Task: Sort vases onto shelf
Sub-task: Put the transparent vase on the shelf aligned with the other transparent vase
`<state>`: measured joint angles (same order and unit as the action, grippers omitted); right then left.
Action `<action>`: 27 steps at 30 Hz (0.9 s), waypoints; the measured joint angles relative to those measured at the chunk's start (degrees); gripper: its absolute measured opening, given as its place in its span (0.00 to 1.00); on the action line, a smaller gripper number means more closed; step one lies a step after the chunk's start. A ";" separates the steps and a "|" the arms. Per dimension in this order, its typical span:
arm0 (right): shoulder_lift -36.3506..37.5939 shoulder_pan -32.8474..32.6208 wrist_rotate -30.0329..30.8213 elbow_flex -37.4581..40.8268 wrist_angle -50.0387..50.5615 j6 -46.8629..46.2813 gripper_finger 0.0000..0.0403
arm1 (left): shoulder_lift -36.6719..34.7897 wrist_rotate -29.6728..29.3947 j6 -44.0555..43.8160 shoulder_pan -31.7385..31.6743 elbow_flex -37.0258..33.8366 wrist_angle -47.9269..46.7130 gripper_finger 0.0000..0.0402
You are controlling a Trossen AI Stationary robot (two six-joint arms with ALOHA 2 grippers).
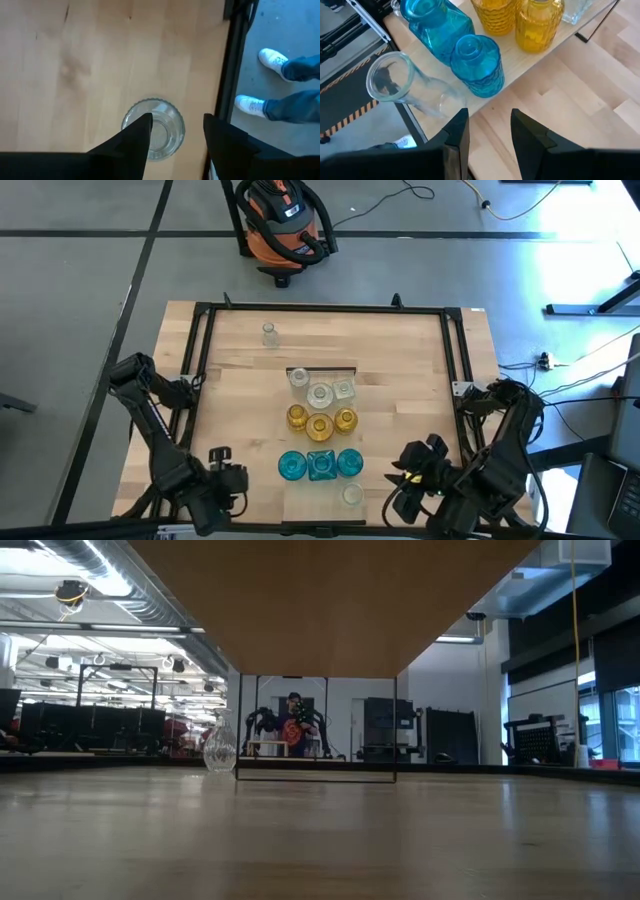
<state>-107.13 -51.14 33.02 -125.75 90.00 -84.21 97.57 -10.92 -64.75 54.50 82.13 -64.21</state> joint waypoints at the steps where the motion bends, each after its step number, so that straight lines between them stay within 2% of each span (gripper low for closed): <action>1: 0.00 -0.04 -0.14 0.00 -0.02 -0.54 0.27 | 0.03 0.13 -0.13 -0.21 -0.01 -0.06 0.44; 12: -0.02 -0.73 0.45 0.00 -0.17 -2.94 0.27 | -1.83 0.24 -2.50 0.85 -0.28 -1.73 0.44; 20: -0.04 -0.62 0.67 0.00 -0.38 -3.01 0.27 | -2.07 -1.40 -3.22 1.71 3.19 -12.22 0.45; 27: -0.04 -0.58 2.37 0.00 -0.47 -3.01 0.27 | -2.07 -1.46 -3.65 2.36 3.19 -12.43 0.45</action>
<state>-107.18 -51.72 35.39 -125.75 89.53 -87.22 95.50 -12.38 -68.40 56.86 85.32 -76.64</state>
